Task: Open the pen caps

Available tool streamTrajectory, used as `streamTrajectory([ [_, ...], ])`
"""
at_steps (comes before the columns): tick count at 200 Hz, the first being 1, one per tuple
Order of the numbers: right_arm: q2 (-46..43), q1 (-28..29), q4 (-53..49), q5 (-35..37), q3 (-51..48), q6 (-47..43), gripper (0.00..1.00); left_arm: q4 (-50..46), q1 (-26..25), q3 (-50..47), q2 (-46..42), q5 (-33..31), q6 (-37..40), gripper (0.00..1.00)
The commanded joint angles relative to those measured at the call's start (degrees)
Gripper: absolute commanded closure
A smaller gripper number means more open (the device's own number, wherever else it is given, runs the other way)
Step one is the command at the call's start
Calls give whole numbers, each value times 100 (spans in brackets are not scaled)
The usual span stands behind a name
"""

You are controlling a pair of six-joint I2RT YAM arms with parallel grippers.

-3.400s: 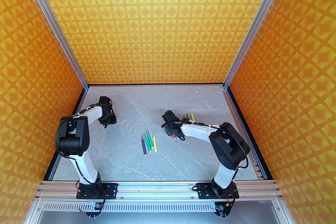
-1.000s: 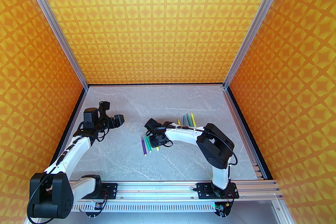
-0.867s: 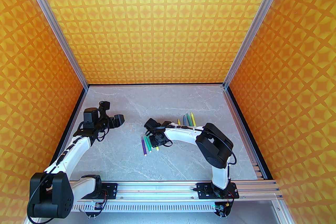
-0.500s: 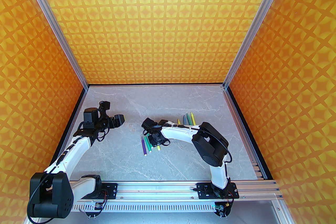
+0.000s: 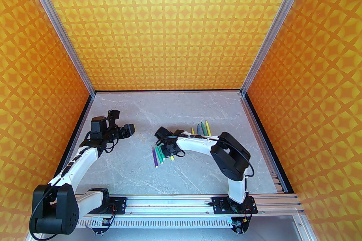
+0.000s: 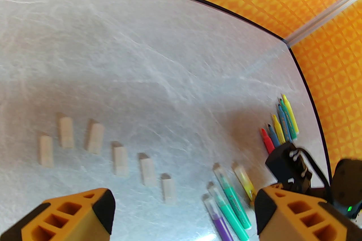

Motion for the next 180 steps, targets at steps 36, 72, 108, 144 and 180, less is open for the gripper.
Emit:
streamTrajectory([
  [36, -1359, -282, 1145, -812, -728, -805, 100, 736, -321, 161, 419, 1293, -626, 17],
  [72, -1874, -303, 1657, -1272, -1079, -1179, 100, 1313, -699, 220, 574, 1728, -993, 17],
  [108, -2283, -307, 2040, -1660, -1300, -1431, 100, 1667, -1135, 366, 795, 2121, -1152, 17],
  [144, -2495, -298, 2248, -1910, -1351, -1530, 100, 1820, -1473, 498, 935, 2241, -1202, 20],
  [180, -2529, -294, 2277, -1994, -1339, -1570, 100, 1724, -1664, 668, 1031, 2259, -1146, 26],
])
